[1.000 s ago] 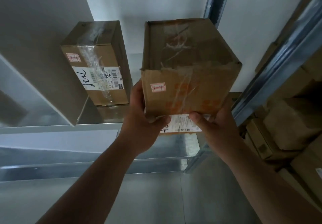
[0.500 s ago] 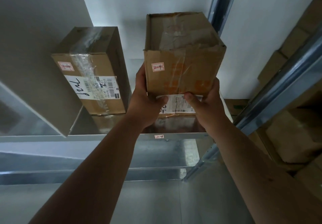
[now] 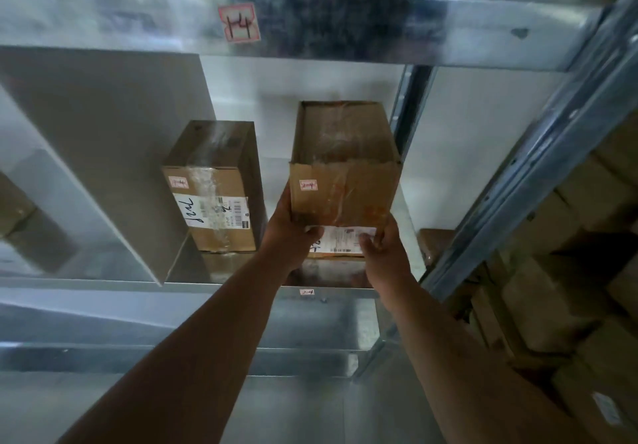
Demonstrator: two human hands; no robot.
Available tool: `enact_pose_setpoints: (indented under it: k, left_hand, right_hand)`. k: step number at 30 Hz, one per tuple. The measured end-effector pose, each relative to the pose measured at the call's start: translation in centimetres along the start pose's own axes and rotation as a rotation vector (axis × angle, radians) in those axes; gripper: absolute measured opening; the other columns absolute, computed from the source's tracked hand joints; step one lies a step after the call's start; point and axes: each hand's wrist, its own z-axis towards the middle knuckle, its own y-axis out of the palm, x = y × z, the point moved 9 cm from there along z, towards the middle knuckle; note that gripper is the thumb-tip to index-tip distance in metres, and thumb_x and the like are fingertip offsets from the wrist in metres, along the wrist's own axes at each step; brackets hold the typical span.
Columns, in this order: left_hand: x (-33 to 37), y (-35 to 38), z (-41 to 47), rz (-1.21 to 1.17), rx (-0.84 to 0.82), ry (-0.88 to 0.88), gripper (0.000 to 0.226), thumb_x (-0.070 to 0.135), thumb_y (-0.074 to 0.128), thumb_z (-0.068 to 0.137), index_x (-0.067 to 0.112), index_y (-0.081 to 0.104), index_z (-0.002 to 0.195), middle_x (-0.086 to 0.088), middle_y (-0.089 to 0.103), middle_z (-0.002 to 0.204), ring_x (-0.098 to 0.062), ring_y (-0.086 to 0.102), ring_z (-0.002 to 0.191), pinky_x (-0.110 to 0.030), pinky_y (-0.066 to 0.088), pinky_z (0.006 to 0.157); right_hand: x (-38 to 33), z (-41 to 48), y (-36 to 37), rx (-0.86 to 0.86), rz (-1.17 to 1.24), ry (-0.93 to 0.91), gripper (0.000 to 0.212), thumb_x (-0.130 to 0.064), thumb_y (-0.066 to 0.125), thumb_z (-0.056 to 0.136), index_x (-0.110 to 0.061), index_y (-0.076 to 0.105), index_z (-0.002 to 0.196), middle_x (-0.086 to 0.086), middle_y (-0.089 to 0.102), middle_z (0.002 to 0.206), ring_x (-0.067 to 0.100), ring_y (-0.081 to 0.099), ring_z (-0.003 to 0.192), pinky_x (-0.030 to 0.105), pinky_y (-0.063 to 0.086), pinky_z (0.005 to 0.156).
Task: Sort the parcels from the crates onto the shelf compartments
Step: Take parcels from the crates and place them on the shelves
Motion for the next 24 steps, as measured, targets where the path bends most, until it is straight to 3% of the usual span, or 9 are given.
enact_pose_setpoints:
  k: [3, 7, 10, 13, 14, 17, 20, 22, 24]
  left_hand:
    - [-0.9, -0.6, -3.0, -0.063, 0.066, -0.140, 0.115, 0.008, 0.085, 0.086, 0.041, 0.009, 0.165, 0.003, 0.040, 0.165, -0.021, 0.041, 0.150, -0.049, 0.046, 0.116]
    - [-2.4, -0.9, -13.0, -0.216, 0.140, -0.256, 0.086, 0.017, 0.083, 0.091, 0.033, 0.034, 0.160, 0.006, 0.047, 0.160, -0.015, 0.047, 0.145, -0.033, 0.048, 0.108]
    - [-3.4, -3.0, -22.2, -0.366, 0.250, -0.411, 0.057, 0.010, 0.080, 0.092, 0.018, 0.053, 0.143, -0.009, 0.057, 0.149, -0.021, 0.059, 0.123, -0.019, 0.053, 0.087]
    - [-2.6, -6.4, -28.6, -0.444, 0.300, -0.435, 0.095, 0.058, 0.102, 0.047, 0.020, 0.062, 0.125, -0.010, 0.068, 0.133, -0.027, 0.066, 0.116, -0.014, 0.057, 0.078]
    - [-2.2, -7.7, -30.1, -0.432, 0.313, -0.428, 0.094, 0.059, 0.102, 0.048, 0.022, 0.062, 0.125, -0.007, 0.069, 0.131, -0.028, 0.066, 0.120, -0.013, 0.057, 0.081]
    - [-1.3, -10.9, -33.3, -0.402, 0.343, -0.415, 0.054, 0.022, 0.085, 0.077, 0.025, 0.063, 0.127, -0.006, 0.069, 0.131, -0.030, 0.065, 0.128, -0.016, 0.058, 0.088]
    - [-0.1, -14.1, -35.4, -0.369, 0.366, -0.399, 0.041, 0.006, 0.073, 0.096, 0.026, 0.064, 0.131, -0.003, 0.069, 0.135, -0.021, 0.065, 0.128, -0.020, 0.056, 0.092]
    - [0.8, -16.3, -36.8, -0.359, 0.403, -0.399, 0.040, 0.008, 0.072, 0.098, 0.027, 0.064, 0.132, -0.001, 0.069, 0.135, -0.017, 0.066, 0.126, -0.030, 0.053, 0.102]
    - [1.7, -18.4, -38.4, -0.366, 0.454, -0.397, 0.045, 0.017, 0.078, 0.092, 0.028, 0.064, 0.133, 0.003, 0.069, 0.133, -0.013, 0.066, 0.123, -0.029, 0.052, 0.100]
  right_hand:
    - [0.6, -2.4, -0.6, -0.038, -0.014, 0.071, 0.058, -0.013, 0.060, 0.106, -0.027, 0.037, 0.157, -0.001, 0.062, 0.148, 0.026, 0.063, 0.134, 0.028, 0.051, 0.099]
    - [2.7, -9.4, -1.3, -0.035, 0.086, 0.259, 0.078, -0.008, 0.071, 0.099, -0.023, 0.028, 0.162, 0.009, 0.048, 0.161, 0.028, 0.053, 0.143, 0.028, 0.042, 0.103]
    - [4.2, -15.6, -1.1, -0.103, 0.151, 0.395, 0.070, -0.003, 0.073, 0.095, -0.022, 0.040, 0.154, 0.015, 0.052, 0.155, 0.027, 0.057, 0.135, 0.035, 0.046, 0.104]
    - [3.4, -20.2, -0.5, -0.197, 0.170, 0.420, 0.049, -0.001, 0.072, 0.096, -0.019, 0.056, 0.139, 0.017, 0.063, 0.142, 0.025, 0.063, 0.123, 0.029, 0.050, 0.097]
    - [2.6, -21.4, -0.2, -0.228, 0.174, 0.402, 0.045, 0.000, 0.071, 0.097, -0.018, 0.058, 0.135, 0.016, 0.064, 0.140, 0.024, 0.064, 0.121, 0.023, 0.051, 0.091]
    - [-0.8, -24.4, 1.7, -0.313, 0.226, 0.370, 0.041, -0.001, 0.071, 0.098, -0.012, 0.060, 0.136, 0.013, 0.065, 0.137, 0.017, 0.062, 0.116, 0.004, 0.048, 0.080]
    - [-4.8, -26.8, 4.1, -0.364, 0.303, 0.363, 0.045, -0.025, 0.078, 0.086, -0.023, 0.063, 0.128, 0.010, 0.068, 0.136, 0.016, 0.066, 0.116, 0.027, 0.054, 0.100]
    - [-6.9, -28.3, 5.9, -0.397, 0.319, 0.346, 0.047, -0.036, 0.073, 0.076, -0.029, 0.066, 0.122, 0.005, 0.070, 0.132, 0.017, 0.067, 0.119, 0.046, 0.052, 0.111]
    - [-8.7, -29.7, 8.0, -0.442, 0.306, 0.323, 0.044, -0.040, 0.073, 0.075, -0.033, 0.068, 0.118, -0.001, 0.071, 0.129, 0.018, 0.068, 0.121, 0.052, 0.050, 0.114]
